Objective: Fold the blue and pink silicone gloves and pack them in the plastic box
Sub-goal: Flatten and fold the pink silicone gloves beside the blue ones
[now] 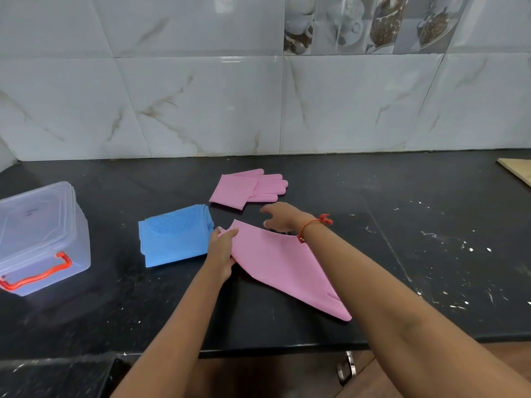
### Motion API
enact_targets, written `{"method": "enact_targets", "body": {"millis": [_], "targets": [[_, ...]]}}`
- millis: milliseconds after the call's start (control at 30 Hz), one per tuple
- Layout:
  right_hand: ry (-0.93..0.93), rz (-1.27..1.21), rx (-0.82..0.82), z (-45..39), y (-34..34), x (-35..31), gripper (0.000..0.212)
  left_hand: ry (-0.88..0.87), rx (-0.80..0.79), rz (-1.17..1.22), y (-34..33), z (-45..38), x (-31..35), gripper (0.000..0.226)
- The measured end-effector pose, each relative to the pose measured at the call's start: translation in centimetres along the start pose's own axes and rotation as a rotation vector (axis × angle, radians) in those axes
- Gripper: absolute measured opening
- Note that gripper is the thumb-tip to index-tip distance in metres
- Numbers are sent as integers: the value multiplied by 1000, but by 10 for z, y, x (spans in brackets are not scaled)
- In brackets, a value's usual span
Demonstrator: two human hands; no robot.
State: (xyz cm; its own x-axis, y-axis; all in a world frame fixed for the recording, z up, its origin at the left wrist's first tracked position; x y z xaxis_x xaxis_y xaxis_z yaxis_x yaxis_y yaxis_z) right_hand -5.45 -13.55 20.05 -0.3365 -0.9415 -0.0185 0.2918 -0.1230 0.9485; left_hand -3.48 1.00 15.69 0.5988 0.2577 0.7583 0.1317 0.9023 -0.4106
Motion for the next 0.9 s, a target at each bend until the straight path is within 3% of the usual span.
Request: {"method": "enact_targets", "body": {"millis": [267,600,733,900], "targets": [[99,158,113,-51,-7,-51,49,-54,18,-113,5,-7,10,66],[125,401,231,-84,-1,-67,40,11,1,-137,5,-7,12,36],[108,235,380,-76,38,-61,37,25,-10,-142,3,-5,12,38],[108,-60,753,-40,127,-51,31,-37,21,-182,3,1,17,33]]}}
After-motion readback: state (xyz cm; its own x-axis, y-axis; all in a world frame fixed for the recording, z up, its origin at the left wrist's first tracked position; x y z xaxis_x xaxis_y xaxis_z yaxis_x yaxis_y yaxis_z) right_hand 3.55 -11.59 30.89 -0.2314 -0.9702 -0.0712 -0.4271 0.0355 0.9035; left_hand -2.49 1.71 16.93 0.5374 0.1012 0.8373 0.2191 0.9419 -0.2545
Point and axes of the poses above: each hand's wrist, its own z-axis away from the middle knuckle, its own y-axis out of the back of the hand, x = y × z, the point moved 8 cm from there along -z, towards the middle knuckle, and after that the axes turned 14 degrees about z, right-handed, at the moved point
